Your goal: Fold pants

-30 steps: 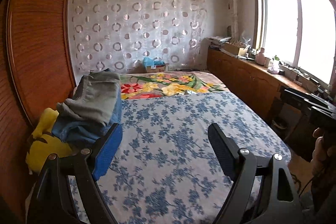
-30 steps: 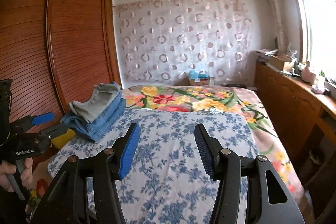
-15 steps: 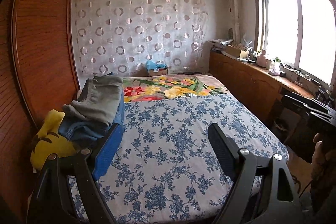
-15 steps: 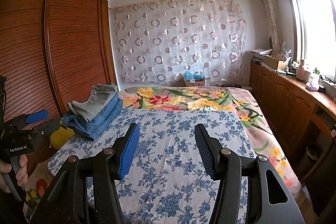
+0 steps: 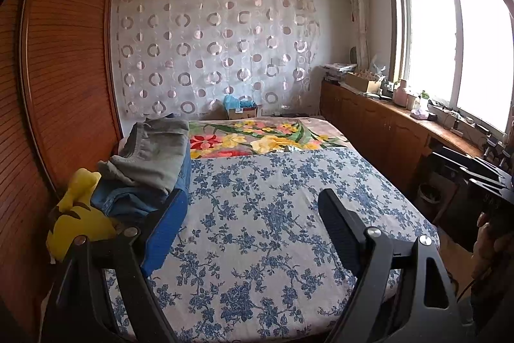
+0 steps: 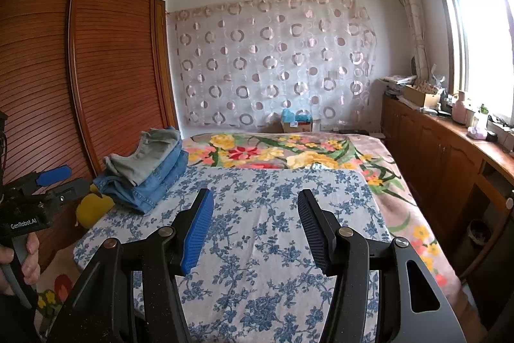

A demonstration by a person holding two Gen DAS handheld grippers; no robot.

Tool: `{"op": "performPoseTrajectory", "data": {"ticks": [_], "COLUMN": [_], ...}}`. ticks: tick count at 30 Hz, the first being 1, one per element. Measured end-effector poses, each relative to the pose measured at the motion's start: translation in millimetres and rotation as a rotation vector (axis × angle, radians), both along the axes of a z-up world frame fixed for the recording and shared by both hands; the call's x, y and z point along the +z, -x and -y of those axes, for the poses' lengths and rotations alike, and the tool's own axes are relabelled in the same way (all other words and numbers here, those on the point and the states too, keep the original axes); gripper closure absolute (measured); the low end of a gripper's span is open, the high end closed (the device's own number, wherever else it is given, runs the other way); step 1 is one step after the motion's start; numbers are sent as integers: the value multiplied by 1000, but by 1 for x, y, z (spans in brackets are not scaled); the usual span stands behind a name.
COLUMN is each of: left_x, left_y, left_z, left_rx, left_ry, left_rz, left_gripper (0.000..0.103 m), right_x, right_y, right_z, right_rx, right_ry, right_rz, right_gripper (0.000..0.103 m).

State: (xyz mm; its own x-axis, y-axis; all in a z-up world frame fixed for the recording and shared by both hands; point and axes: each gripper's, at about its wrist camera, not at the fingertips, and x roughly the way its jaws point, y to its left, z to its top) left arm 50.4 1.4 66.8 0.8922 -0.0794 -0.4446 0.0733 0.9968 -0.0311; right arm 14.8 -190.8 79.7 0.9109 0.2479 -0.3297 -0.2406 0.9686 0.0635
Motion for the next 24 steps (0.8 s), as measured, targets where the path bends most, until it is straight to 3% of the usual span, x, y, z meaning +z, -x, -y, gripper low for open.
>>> {"op": "performPoseTrajectory", "data": {"ticks": [24], "left_x": [11], "left_y": [4], "left_z": [1], "left_rx": [11], "left_ry": [6], "left_rz": [15], "left_gripper": [19], "right_x": [0], "right_y": [-3], "right_z": [6], "right_rx": [-1], "right_ry": [4], "right_rz": [7], "right_gripper": [46]}}
